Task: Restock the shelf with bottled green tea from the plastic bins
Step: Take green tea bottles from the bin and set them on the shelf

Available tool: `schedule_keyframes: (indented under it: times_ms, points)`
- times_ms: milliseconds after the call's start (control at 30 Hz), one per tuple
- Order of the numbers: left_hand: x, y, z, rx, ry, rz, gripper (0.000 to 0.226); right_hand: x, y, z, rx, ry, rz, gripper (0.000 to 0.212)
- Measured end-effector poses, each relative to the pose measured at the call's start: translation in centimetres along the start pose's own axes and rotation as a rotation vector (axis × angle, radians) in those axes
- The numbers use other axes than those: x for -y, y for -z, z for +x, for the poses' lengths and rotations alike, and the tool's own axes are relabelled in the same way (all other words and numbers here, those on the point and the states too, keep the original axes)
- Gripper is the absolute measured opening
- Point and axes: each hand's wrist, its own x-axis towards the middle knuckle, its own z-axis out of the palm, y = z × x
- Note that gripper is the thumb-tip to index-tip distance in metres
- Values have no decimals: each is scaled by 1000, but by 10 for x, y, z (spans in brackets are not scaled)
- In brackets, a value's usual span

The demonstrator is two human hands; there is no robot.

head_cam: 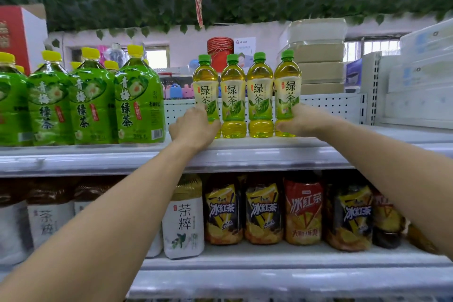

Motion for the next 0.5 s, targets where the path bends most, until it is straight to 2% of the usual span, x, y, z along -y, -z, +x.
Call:
schedule_keyframes:
  times_ms: [133, 267, 400, 500]
  points:
    - [9, 23, -49, -13, -174, -108, 64, 12, -8, -57, -174, 137, -79, 55]
    - [32, 38, -121, -18, -226, -296, 61, 27, -35, -117, -296, 274, -45, 43]
    - [71, 45, -189, -159, -253, -180, 63, 48, -74, -173, -381, 405, -66, 40]
    - [112, 55, -232, -180, -232, -59, 66, 78, -105, -209, -378, 482, -76, 51]
